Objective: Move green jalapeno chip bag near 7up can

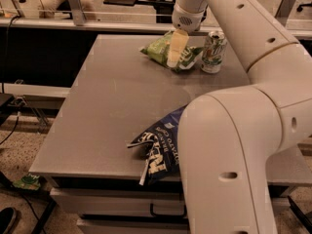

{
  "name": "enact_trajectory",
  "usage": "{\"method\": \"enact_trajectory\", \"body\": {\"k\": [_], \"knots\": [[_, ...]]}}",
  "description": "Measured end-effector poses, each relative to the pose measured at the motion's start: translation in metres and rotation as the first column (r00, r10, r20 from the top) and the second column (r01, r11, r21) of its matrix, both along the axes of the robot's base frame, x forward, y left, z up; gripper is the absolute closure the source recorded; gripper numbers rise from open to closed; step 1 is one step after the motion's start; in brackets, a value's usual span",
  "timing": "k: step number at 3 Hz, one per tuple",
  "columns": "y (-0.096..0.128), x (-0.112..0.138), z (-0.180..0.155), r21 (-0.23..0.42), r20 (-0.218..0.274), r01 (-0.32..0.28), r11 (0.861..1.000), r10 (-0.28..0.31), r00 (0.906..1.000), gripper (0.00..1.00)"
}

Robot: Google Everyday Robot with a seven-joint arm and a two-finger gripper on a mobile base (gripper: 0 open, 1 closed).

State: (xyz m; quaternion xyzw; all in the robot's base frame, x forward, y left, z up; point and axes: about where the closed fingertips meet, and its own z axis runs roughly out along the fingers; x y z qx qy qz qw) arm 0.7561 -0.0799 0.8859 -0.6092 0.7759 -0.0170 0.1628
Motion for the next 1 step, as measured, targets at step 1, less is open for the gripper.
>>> {"method": "enact_trajectory", "body": {"k": [1], "knots": [[0.0,0.0,0.0,0.0,0.0,0.0,1.0,0.0,1.0,0.0]]}}
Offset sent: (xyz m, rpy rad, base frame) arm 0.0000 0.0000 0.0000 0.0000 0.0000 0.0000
